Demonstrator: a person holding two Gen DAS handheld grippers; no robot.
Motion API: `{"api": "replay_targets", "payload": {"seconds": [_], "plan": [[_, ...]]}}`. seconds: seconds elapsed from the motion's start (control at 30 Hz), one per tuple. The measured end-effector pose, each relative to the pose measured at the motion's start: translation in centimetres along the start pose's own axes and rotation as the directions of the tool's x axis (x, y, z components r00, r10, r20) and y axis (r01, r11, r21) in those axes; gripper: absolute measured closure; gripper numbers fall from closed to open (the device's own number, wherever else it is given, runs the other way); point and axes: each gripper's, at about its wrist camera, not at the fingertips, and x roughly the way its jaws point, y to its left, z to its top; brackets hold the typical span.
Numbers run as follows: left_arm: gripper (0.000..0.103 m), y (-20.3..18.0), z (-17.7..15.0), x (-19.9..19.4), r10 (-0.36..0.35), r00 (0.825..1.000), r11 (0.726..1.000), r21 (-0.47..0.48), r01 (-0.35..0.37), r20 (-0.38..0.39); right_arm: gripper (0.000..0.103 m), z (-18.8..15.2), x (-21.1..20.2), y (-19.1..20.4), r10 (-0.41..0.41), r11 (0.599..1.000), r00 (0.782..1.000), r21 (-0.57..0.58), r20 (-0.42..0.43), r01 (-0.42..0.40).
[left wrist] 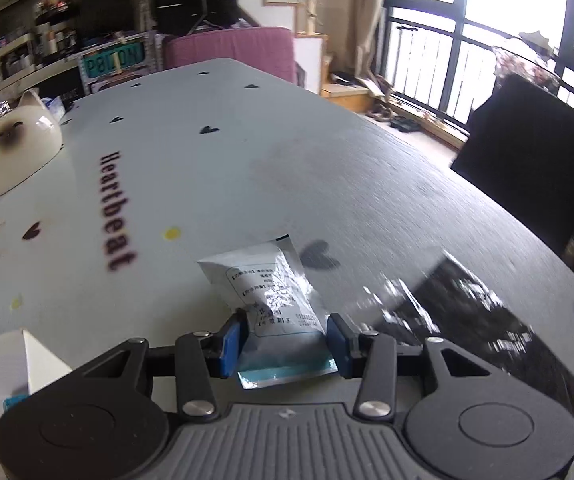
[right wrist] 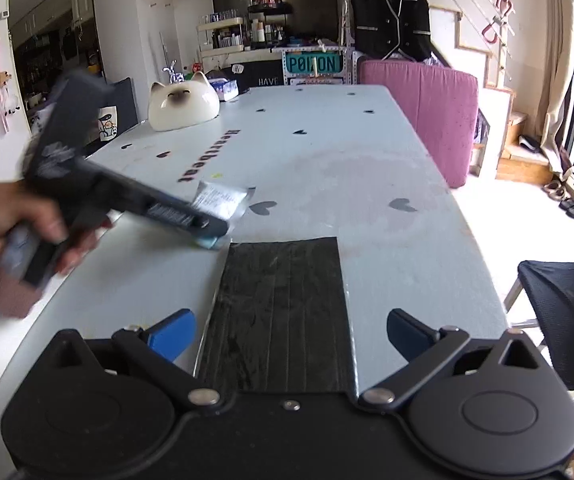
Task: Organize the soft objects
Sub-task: 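Grasp the white medicine packet with the left tool while the right tool grasps the black sheet bag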
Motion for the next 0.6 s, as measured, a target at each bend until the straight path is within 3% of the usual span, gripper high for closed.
{"api": "replay_targets", "payload": {"seconds": [0.13, 0.23, 0.33, 0.37, 0.6], "plan": [[0.057, -0.3, -1.0, -1.3, -0.053, 0.998, 0.998, 0.016, 0.054, -0.045, 0.000, -0.2, 2.2, -0.8, 0.014, 0.997, 0.998, 0.075, -0.055, -0.009], [0.055, -1.1, -1.2, -1.6, -0.049, 0.997, 0.998, 0.044, 0.052, -0.060, 0.000, -0.4, 2.8, -0.7, 0.017, 0.996, 0.998, 0.087, -0.061, -0.011], [0.028, -0.9, -0.9, -0.9, -0.023, 0.996, 0.999, -0.026, 0.021, -0.084, 0.000, -0.5, 2.8, -0.2, 0.039, 0.997, 0.997, 0.072, -0.070, -0.034], [0.024, -0.9, -0.7, -0.7, -0.007, 0.996, 0.999, -0.053, 0.002, -0.088, 0.000, -0.4, 2.8, 0.0, 0.042, 0.997, 0.996, 0.061, -0.075, -0.037], [0.022, -1.8, 0.5, 0.6, 0.096, 0.991, 0.984, -0.143, -0.109, -0.093, 0.000, -1.2, 3.0, 2.3, -0.023, 0.998, 0.995, -0.059, -0.095, 0.017]]}}
